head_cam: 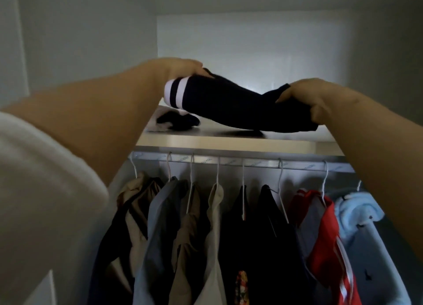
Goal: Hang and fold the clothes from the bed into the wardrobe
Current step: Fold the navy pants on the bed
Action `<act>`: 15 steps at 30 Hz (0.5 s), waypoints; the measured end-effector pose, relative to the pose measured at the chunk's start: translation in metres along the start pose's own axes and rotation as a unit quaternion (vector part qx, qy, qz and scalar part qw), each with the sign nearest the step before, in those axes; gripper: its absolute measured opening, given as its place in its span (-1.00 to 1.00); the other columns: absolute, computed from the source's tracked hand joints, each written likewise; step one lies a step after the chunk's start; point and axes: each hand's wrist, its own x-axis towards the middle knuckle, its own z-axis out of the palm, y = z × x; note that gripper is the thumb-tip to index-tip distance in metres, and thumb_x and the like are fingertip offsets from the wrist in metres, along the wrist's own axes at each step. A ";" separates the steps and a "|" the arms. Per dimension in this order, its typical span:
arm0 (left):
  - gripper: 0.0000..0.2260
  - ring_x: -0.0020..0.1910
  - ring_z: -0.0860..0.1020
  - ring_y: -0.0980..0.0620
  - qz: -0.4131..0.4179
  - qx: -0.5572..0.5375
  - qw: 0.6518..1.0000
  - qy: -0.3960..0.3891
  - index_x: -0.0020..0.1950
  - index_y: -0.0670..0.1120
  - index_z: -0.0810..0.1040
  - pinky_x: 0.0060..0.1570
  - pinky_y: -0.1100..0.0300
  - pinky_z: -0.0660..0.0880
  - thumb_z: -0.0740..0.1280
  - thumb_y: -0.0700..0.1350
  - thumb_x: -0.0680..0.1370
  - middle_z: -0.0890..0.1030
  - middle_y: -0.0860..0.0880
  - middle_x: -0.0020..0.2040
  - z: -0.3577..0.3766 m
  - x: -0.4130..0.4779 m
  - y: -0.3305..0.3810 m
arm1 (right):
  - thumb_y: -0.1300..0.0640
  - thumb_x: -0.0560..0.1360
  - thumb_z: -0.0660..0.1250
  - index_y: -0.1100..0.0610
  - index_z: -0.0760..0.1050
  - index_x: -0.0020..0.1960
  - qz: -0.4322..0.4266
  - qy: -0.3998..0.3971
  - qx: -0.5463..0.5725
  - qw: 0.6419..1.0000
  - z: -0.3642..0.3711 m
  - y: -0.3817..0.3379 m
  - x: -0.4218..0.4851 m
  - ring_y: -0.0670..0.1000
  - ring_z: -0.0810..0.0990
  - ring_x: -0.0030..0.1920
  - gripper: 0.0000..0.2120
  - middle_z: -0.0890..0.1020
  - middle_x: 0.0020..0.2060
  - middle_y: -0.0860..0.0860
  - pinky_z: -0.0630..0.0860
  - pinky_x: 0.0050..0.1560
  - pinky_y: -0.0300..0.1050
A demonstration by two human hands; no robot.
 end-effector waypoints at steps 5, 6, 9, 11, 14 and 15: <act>-0.50 0.05 0.51 0.00 0.099 0.003 0.988 0.118 0.40 0.00 0.33 -0.07 0.19 0.49 0.37 -0.19 0.48 0.45 -0.03 0.25 -0.064 -0.005 0.014 | 0.40 0.40 0.33 0.13 0.46 0.15 -0.170 0.052 0.120 0.977 0.041 -0.046 0.012 0.03 0.55 -0.22 -0.63 0.52 -0.12 0.08 0.51 -0.56 -0.19; -0.52 -0.01 0.52 0.01 0.104 -0.003 0.986 0.130 0.37 0.01 0.36 -0.16 0.20 0.50 0.37 -0.21 0.48 0.47 -0.01 0.19 -0.079 -0.005 0.013 | 0.39 0.39 0.33 0.11 0.42 0.20 -0.191 0.050 0.131 0.972 0.053 -0.053 0.016 0.06 0.55 -0.13 -0.58 0.51 -0.02 0.10 0.56 -0.44 -0.12; -0.54 0.15 0.48 -0.04 0.100 0.073 0.976 0.182 0.38 -0.03 0.37 0.03 0.13 0.43 0.35 -0.20 0.50 0.45 -0.01 0.29 -0.120 -0.002 0.004 | 0.38 0.40 0.34 0.13 0.35 0.27 -0.227 0.032 0.153 0.961 0.095 -0.069 0.028 0.12 0.52 0.03 -0.52 0.46 0.13 0.13 0.57 -0.24 -0.06; -0.53 0.34 0.36 -0.08 0.049 0.187 0.965 0.176 0.43 -0.09 0.32 0.25 0.11 0.32 0.32 -0.20 0.53 0.34 -0.05 0.42 -0.137 -0.002 -0.014 | 0.36 0.41 0.35 0.16 0.35 0.24 -0.209 0.003 0.130 0.969 0.128 -0.067 0.036 0.15 0.51 0.05 -0.57 0.46 0.14 0.17 0.55 -0.17 -0.05; -0.62 0.32 0.39 -0.17 -0.101 0.376 0.911 0.138 0.36 -0.16 0.41 0.32 0.01 0.32 0.29 -0.22 0.54 0.41 -0.15 0.37 -0.148 0.000 -0.065 | 0.20 0.48 0.32 0.19 0.45 0.06 -0.080 -0.134 -0.005 0.988 0.166 -0.049 0.038 0.10 0.57 -0.07 -0.83 0.55 0.00 0.14 0.55 -0.14 -0.03; -0.67 0.28 0.43 -0.19 -0.133 0.438 0.878 0.138 0.32 -0.16 0.46 0.30 -0.03 0.36 0.27 -0.20 0.55 0.46 -0.17 0.32 -0.150 -0.001 -0.083 | 0.13 0.50 0.28 0.17 0.47 -0.04 -0.027 -0.187 -0.058 0.980 0.176 -0.044 0.035 0.06 0.56 -0.17 -0.89 0.56 -0.10 0.10 0.53 -0.22 -0.08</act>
